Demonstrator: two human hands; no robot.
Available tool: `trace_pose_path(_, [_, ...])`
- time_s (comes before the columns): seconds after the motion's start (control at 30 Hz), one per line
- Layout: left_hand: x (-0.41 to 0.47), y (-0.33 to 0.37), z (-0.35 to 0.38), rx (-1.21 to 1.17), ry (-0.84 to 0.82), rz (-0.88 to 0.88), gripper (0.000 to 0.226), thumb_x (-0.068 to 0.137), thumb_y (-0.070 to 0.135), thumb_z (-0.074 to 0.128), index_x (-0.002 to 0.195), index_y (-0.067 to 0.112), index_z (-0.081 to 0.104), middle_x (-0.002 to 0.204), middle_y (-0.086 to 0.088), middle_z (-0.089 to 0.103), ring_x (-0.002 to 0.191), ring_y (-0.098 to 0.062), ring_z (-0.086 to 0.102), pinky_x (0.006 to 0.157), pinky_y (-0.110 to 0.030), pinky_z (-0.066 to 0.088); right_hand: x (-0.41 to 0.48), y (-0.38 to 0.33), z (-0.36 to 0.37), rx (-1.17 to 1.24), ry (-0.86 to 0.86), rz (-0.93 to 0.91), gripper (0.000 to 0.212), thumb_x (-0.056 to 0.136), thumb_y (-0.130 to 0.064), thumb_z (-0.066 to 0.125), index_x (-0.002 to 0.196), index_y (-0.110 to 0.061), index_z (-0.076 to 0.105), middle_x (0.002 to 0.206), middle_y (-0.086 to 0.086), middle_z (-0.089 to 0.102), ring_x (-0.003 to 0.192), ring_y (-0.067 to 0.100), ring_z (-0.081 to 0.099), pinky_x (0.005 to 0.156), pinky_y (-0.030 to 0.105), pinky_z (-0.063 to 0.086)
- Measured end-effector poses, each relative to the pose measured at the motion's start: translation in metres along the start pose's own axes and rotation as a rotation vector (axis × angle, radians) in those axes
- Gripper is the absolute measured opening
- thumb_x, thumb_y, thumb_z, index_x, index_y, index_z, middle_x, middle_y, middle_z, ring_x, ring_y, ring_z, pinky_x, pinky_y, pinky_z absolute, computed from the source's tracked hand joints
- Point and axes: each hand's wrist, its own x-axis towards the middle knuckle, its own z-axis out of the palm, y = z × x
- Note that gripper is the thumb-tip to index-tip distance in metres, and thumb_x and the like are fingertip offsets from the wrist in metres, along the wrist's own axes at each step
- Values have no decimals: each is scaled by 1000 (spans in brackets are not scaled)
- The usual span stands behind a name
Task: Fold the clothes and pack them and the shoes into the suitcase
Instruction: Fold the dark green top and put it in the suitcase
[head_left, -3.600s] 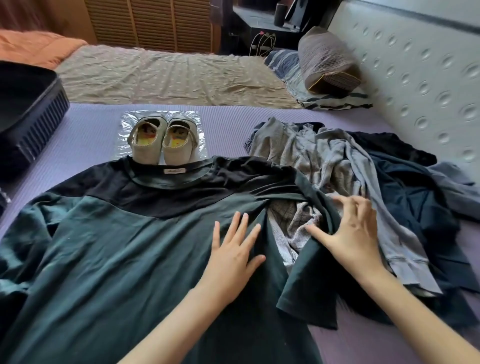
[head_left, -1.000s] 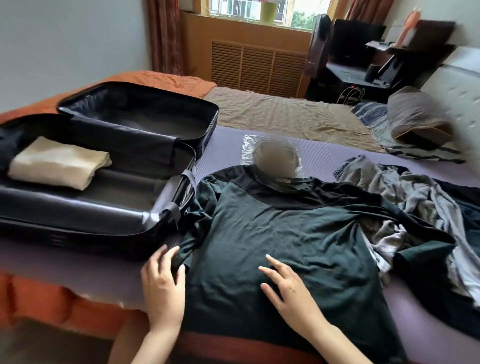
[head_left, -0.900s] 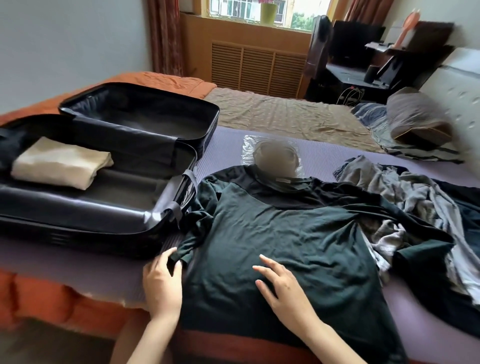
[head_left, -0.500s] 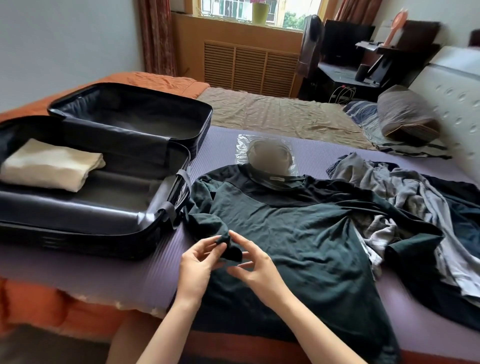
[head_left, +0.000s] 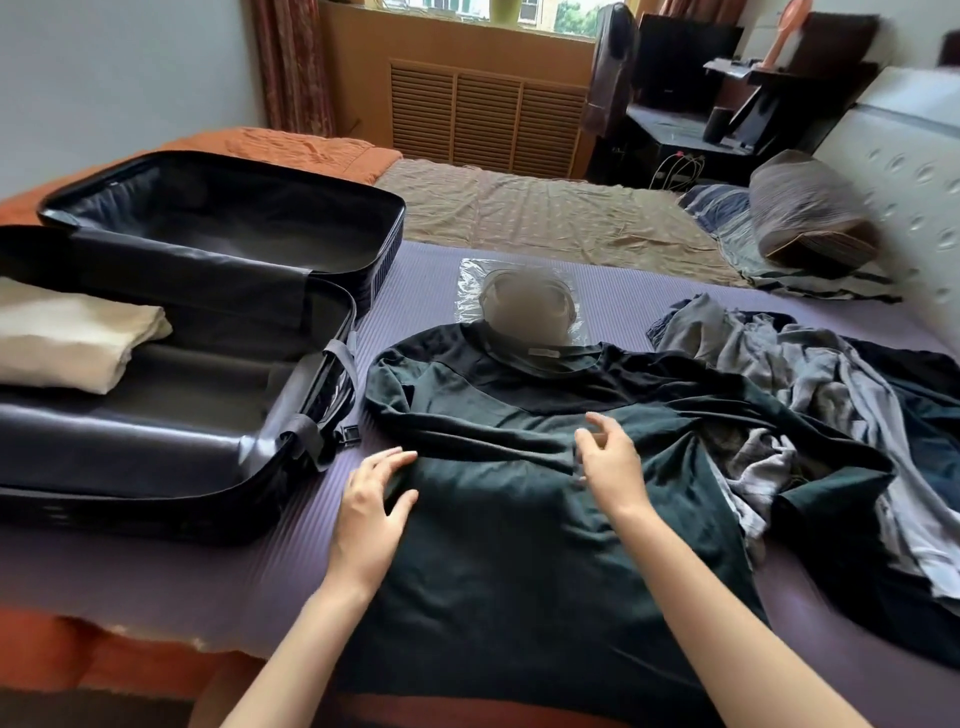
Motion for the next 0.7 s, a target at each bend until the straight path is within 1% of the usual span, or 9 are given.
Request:
trace_pose_path(0.07, [20, -4, 4, 58, -16, 61, 44, 77, 2, 72, 118, 14, 63, 121, 0, 58, 116, -13, 49, 103, -17, 28, 7, 21, -8, -384, -85, -44, 51, 93, -29, 57, 140, -14, 44, 134, 7, 51, 125, 27, 43, 107, 37, 29])
trace_pose_path(0.1, [30, -6, 6, 73, -32, 81, 45, 76, 2, 73, 119, 14, 63, 122, 0, 58, 117, -14, 49, 104, -18, 28, 6, 31, -10, -456, -129, -122, 56, 90, -32, 61, 141, -16, 43, 143, 7, 42, 133, 26, 35, 111, 33, 22])
trace_pose_path(0.2, [58, -16, 12, 164, -117, 134, 46, 74, 6, 76, 118, 14, 64, 119, -2, 61, 117, -18, 52, 106, -29, 34, 3, 50, -9, -517, -287, -352, 62, 80, -37, 73, 136, -24, 49, 144, -5, 41, 135, 14, 29, 115, 35, 20])
trace_pose_path(0.27, [73, -23, 14, 207, -169, 149, 41, 71, 7, 78, 110, 14, 68, 113, -3, 65, 113, -22, 56, 104, -35, 39, 6, 59, -4, -546, -310, -415, 54, 78, -35, 74, 129, -26, 56, 139, -10, 46, 132, 9, 29, 114, 33, 20])
trace_pose_path(0.37, [88, -31, 12, 234, -207, 137, 32, 68, 9, 81, 98, 15, 72, 107, -4, 67, 108, -23, 59, 100, -40, 42, 16, 60, 4, -449, -147, -428, 23, 78, -24, 76, 101, -23, 72, 120, -10, 59, 120, 10, 36, 108, 30, 24])
trace_pose_path(0.43, [94, -38, 11, 241, -206, 140, 25, 68, 11, 81, 91, 16, 73, 103, -1, 67, 103, -22, 60, 97, -41, 43, 22, 54, 7, -332, -71, -443, 10, 78, -19, 76, 86, -23, 72, 106, -16, 62, 111, 8, 40, 104, 30, 30])
trace_pose_path(0.53, [100, -40, 14, 200, -125, 142, 13, 74, 10, 77, 83, 15, 69, 102, -1, 63, 101, -20, 58, 96, -28, 38, 30, 36, 1, -108, -85, -434, 15, 86, -10, 68, 84, -25, 65, 86, -19, 62, 90, 0, 53, 88, 19, 40])
trace_pose_path(0.6, [108, -31, 18, 179, -27, 156, 8, 79, 10, 72, 83, 12, 67, 102, -1, 60, 100, -18, 54, 93, -21, 33, 38, 19, -5, 68, -132, -365, 15, 91, -7, 60, 84, -21, 60, 70, -13, 56, 66, -1, 49, 68, 15, 39])
trace_pose_path(0.7, [133, -9, 28, 140, -12, 152, 7, 86, 18, 65, 90, 12, 63, 83, 6, 60, 83, -18, 58, 81, -29, 41, 62, 2, -11, 205, -49, -313, 10, 94, -7, 55, 89, -14, 58, 73, -5, 55, 64, -3, 50, 65, 10, 40])
